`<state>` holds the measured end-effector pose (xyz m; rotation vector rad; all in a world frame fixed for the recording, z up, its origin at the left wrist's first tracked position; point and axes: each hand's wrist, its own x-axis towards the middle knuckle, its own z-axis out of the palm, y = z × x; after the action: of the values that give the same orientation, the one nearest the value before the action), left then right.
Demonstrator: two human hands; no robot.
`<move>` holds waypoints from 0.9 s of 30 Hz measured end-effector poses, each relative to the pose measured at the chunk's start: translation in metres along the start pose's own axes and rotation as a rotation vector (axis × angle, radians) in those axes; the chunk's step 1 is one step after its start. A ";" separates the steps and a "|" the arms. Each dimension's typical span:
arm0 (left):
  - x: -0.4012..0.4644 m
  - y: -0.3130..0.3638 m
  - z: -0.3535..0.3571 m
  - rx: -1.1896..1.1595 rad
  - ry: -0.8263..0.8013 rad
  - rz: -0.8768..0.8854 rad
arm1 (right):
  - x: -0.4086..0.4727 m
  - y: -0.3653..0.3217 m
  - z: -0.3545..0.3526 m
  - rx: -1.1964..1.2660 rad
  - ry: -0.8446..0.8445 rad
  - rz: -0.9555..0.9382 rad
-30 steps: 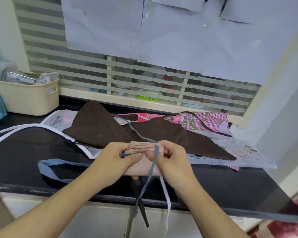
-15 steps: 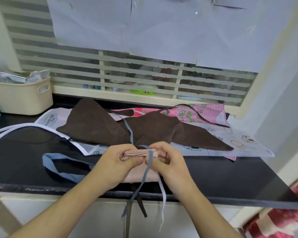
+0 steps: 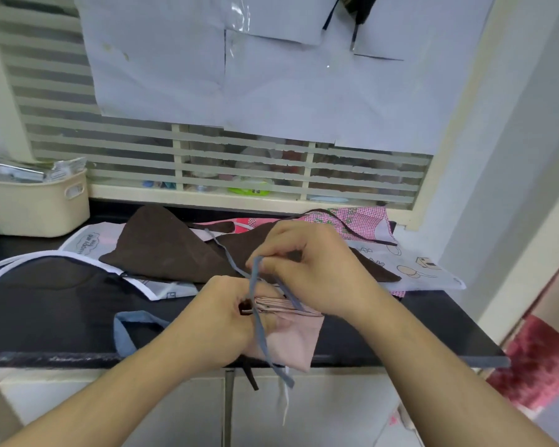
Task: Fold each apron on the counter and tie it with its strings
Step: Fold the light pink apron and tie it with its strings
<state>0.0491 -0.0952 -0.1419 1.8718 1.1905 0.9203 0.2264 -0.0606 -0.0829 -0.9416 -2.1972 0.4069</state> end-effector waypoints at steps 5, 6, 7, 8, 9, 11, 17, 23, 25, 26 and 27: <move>-0.023 0.021 0.003 -0.028 0.033 0.083 | -0.002 0.011 -0.010 0.212 -0.280 0.249; -0.026 0.021 0.003 -0.025 0.045 0.124 | -0.007 0.016 -0.006 0.234 -0.323 0.272; -0.030 0.022 0.002 -0.024 0.065 0.155 | -0.012 0.018 -0.002 0.252 -0.342 0.297; -0.031 0.020 0.002 -0.010 0.096 0.191 | -0.017 0.020 0.001 0.266 -0.347 0.319; -0.033 0.020 0.002 0.003 0.129 0.230 | -0.022 0.022 0.005 0.283 -0.346 0.335; -0.037 0.022 0.004 0.030 0.170 0.293 | -0.029 0.015 0.006 0.332 -0.344 0.387; -0.042 0.033 0.003 -0.095 0.132 0.236 | -0.045 0.005 0.000 0.260 -0.331 0.527; -0.045 0.027 0.003 0.088 0.152 0.177 | -0.040 0.000 -0.031 -0.055 -0.307 0.647; -0.042 0.016 0.003 0.304 0.116 0.196 | -0.035 -0.009 -0.041 -0.271 -0.307 0.535; -0.039 0.010 0.004 0.452 0.083 0.203 | -0.033 -0.016 -0.043 -0.282 -0.304 0.488; -0.037 0.004 0.006 0.576 0.062 0.187 | -0.031 -0.024 -0.044 -0.251 -0.292 0.450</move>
<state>0.0445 -0.1325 -0.1481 2.4572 1.4442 0.7880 0.2609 -0.0986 -0.0539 -1.6143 -2.3220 0.5088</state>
